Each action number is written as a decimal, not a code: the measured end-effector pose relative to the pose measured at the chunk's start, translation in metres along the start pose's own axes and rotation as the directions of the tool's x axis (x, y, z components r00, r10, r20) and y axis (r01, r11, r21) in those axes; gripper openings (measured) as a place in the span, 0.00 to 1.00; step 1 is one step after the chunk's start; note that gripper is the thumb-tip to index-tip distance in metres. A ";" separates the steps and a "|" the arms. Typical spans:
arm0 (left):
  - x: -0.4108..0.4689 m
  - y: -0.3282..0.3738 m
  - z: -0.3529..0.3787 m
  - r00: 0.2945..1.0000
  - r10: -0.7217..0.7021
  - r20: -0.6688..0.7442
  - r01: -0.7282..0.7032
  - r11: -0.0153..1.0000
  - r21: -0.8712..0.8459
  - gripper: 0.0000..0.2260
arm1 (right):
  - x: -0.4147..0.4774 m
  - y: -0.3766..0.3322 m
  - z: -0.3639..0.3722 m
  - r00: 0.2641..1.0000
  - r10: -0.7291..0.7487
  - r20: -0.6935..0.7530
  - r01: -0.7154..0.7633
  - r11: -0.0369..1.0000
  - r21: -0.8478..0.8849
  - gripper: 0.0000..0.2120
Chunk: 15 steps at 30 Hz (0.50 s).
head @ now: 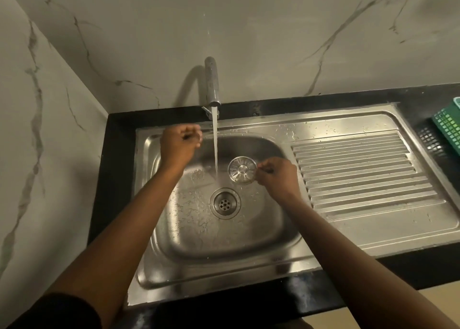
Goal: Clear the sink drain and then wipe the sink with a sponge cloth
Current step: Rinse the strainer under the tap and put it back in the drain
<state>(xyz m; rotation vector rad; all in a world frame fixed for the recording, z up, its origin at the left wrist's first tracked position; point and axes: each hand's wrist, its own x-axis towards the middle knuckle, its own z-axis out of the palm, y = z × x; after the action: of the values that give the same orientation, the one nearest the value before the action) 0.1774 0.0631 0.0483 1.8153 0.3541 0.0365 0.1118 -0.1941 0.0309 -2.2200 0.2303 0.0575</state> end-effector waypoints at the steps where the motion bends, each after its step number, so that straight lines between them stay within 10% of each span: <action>1: 0.008 0.004 0.000 1.000 0.004 0.024 -0.004 1.000 0.014 0.12 | -0.003 0.004 0.002 1.000 0.018 0.009 -0.018 1.000 0.010 0.14; 10: 0.029 0.029 0.023 0.960 -0.009 0.281 -0.014 0.997 0.081 0.30 | -0.011 0.015 0.014 0.984 0.173 0.042 -0.177 0.974 0.139 0.07; 15: 0.033 0.031 0.033 0.996 -0.041 0.075 0.041 0.999 0.008 0.21 | -0.011 0.022 0.014 0.976 0.214 0.051 -0.219 0.959 0.178 0.05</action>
<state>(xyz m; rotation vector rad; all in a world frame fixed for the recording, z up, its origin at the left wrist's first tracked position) 0.2226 0.0332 0.0629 1.8104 0.3388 -0.0612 0.0979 -0.1949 0.0067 -2.0028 0.4437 0.1834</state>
